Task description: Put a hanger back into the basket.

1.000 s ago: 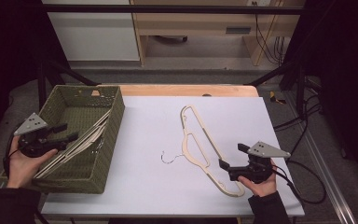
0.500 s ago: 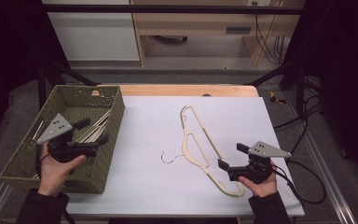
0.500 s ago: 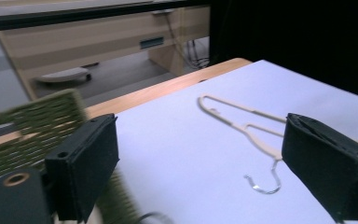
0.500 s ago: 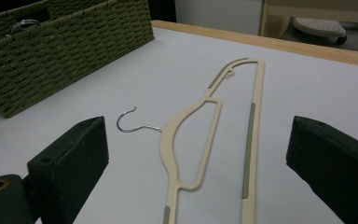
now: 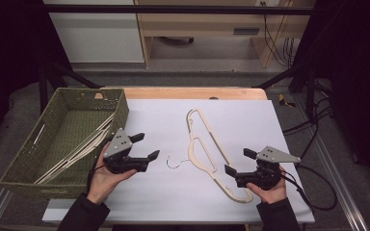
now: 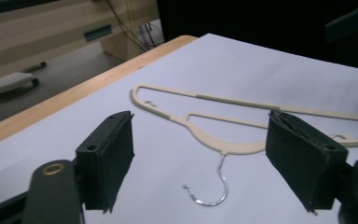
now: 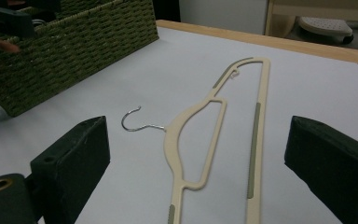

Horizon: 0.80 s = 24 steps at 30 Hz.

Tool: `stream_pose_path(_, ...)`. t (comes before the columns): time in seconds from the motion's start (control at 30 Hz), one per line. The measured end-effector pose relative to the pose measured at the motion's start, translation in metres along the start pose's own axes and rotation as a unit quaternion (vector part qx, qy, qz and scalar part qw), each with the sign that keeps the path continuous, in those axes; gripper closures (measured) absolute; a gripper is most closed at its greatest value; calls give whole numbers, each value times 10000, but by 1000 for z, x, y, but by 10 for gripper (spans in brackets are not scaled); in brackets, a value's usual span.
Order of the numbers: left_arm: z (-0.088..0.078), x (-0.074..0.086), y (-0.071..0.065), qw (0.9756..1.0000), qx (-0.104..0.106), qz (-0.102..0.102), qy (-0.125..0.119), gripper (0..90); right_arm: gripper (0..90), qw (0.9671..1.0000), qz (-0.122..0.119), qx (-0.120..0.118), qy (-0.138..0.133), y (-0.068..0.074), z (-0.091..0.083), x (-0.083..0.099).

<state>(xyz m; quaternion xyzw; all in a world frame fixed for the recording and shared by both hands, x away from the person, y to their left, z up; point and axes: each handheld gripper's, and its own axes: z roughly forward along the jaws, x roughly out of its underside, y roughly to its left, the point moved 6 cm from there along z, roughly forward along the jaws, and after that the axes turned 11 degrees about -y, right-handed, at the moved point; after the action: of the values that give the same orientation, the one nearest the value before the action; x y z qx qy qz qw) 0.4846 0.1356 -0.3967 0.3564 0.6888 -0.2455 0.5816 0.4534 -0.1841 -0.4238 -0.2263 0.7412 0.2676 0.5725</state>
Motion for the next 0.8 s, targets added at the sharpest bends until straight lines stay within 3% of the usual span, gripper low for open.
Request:
stream_pose_path(0.17,23,5,-14,9997,221,-78,105,245,79,9999,-87,8,51,-1,0,1)
stream_pose_path(0.37,54,24,-26,9952,556,-324,733,303,79,9998,-73,15,201,0,1,4)
stream_pose_path(0.6,86,42,-36,9923,685,-229,1008,325,76,9999,-115,23,119,0,0,3)
stream_pose_path(0.8,104,56,-36,9892,631,-229,1300,388,80,9998,-120,25,153,1,0,4)
